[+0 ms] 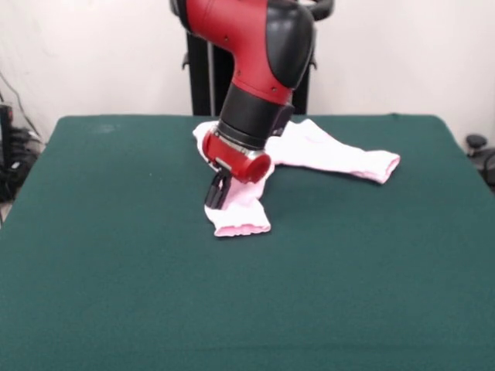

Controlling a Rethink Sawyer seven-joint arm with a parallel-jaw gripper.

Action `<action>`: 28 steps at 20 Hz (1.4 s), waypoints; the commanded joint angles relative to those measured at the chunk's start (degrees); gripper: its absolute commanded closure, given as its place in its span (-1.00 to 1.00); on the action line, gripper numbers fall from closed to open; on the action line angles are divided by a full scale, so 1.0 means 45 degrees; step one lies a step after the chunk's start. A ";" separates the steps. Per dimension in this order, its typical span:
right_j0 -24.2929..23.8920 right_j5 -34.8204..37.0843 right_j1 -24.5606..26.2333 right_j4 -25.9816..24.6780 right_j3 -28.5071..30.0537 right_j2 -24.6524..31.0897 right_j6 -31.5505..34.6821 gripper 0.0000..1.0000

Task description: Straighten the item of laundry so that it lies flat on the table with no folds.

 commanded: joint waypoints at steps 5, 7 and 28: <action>0.0143 -0.1704 0.1876 -0.0969 -0.1656 0.5127 0.4053 1.00; -0.0336 -0.1677 0.1846 -0.1347 -0.1534 0.5709 0.4290 1.00; -0.0116 0.0348 0.0931 0.1524 -0.0779 0.6289 0.3278 1.00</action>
